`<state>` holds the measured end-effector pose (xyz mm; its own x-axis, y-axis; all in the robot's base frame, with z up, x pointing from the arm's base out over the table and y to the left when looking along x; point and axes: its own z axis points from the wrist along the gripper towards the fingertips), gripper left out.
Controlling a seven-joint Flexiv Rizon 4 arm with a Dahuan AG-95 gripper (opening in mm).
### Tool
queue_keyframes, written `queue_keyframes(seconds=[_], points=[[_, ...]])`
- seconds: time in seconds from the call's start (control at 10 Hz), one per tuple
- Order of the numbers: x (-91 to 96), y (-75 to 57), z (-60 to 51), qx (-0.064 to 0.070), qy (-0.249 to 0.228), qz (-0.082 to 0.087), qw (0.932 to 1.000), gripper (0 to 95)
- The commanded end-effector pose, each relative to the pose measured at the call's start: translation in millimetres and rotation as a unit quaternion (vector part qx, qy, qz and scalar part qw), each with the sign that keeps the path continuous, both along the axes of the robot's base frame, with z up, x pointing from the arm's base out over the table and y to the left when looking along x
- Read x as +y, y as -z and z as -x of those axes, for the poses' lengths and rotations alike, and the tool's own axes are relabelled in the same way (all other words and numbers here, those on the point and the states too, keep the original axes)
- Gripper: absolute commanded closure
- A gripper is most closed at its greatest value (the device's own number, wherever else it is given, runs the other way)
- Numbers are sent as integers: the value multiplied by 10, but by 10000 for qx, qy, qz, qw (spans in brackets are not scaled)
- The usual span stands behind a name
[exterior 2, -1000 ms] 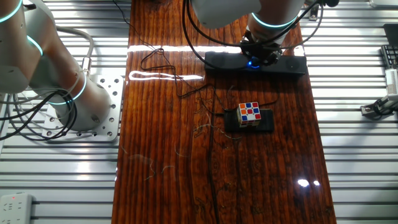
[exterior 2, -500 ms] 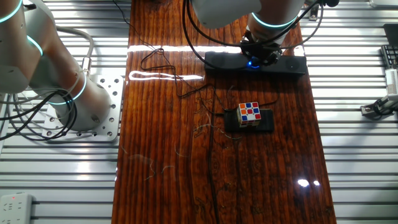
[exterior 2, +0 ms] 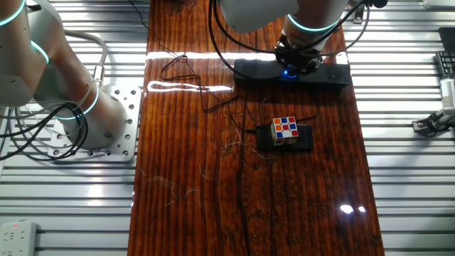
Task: Turn the knob to increase the volume of the speaker
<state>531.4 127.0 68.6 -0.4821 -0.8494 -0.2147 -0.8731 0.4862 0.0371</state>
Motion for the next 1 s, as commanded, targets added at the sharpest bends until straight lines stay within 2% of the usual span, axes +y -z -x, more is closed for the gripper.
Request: queue_keyframes(seconds=[0.1,0.6,0.7,1.0], points=[[1,3,-1,0,3,-6,10000,950],[1,3,-1,0,3,-6,10000,950],[1,0,-3,241,984,-61,9948,950],[1,0,-4,257,1010,-39,9945,950]])
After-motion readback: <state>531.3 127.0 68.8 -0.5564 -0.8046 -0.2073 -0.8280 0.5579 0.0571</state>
